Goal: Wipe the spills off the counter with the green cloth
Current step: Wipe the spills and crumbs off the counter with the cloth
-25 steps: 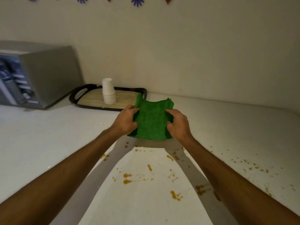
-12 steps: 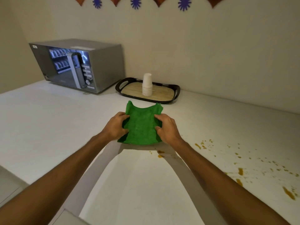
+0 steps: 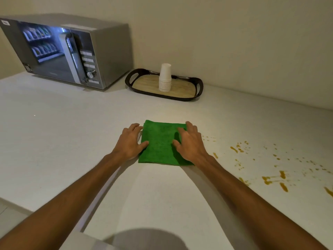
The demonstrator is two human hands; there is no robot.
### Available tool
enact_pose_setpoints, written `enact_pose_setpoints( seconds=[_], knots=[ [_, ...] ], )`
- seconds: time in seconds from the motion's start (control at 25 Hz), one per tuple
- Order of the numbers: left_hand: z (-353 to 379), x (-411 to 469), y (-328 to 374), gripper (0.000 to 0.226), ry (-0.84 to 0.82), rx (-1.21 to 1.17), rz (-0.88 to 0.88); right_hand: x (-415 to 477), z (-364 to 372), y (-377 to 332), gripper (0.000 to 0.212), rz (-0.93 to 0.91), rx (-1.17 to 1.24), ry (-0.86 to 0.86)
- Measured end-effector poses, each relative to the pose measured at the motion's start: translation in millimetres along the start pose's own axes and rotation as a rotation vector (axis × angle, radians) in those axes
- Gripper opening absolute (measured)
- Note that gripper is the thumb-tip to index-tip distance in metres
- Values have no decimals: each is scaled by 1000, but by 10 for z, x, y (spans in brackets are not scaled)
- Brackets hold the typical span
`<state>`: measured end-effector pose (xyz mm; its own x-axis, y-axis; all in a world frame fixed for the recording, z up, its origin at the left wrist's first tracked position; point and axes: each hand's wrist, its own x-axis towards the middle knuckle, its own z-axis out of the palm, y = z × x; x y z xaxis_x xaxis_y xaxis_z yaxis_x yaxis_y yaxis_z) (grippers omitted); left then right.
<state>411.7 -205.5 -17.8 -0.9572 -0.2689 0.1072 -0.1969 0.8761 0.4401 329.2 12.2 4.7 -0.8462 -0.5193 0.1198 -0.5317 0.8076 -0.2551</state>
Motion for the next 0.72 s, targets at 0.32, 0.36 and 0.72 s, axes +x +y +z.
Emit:
enact_pose_setpoints(
  seconds=[0.32, 0.36, 0.72],
  knots=[
    [176, 27, -302, 54, -41, 174, -20, 328, 728, -556, 102, 207, -71, -246],
    [190, 28, -320, 55, -44, 192, -13, 305, 777, -552, 98, 161, -113, -219],
    [363, 51, -378, 72, -64, 313, -30, 991, 588, 453, 61, -171, -251, -268]
  ],
)
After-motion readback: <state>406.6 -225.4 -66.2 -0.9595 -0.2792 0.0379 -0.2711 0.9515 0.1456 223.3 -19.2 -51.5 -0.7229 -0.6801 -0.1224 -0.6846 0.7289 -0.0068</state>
